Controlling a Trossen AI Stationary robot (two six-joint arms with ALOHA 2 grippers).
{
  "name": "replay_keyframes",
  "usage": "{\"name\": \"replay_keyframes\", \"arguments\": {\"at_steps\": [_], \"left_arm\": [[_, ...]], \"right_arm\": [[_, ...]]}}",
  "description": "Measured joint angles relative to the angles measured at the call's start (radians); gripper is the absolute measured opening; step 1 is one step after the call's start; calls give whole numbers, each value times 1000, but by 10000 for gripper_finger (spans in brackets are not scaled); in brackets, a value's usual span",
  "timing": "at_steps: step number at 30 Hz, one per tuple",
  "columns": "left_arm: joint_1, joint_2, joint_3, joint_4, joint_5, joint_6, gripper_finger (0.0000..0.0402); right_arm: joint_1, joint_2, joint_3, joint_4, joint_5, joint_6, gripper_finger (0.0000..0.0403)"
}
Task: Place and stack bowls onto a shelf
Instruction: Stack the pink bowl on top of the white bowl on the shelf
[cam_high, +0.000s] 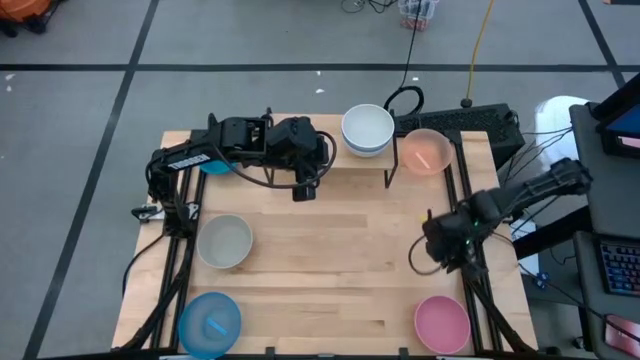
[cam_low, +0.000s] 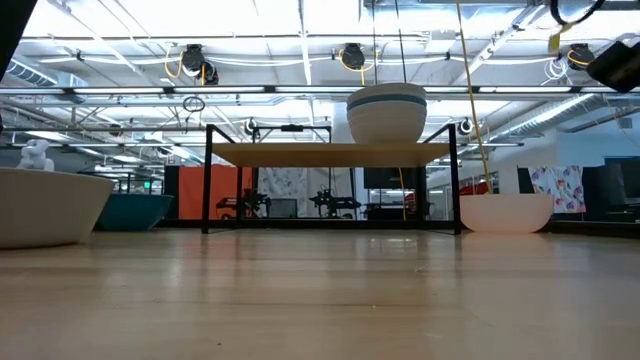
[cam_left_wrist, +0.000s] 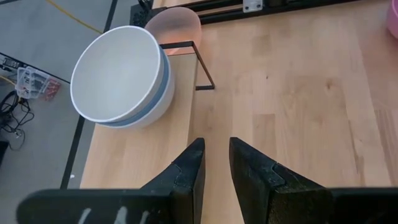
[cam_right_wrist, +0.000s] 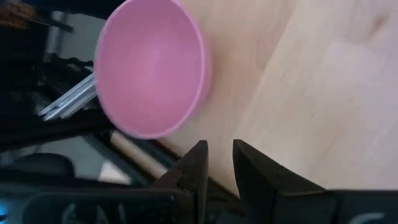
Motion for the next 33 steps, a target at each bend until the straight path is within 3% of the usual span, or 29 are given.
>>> {"name": "replay_keyframes", "arguments": {"at_steps": [7,14,20,23,33], "left_arm": [[-7,0,0,-1,0,29,79],[-25,0,0,-37,0,37,79],[-38,0,0,-74,0,52,79],[-48,0,0,-74,0,51,79],[-84,0,0,-75,0,72,79]], "right_arm": [[154,104,0,123,126,128,70],[249,211,0,246,149,255,70],[289,288,0,369,166,304,70],[305,318,0,371,221,304,70],[330,398,0,398,225,341,70]]}}
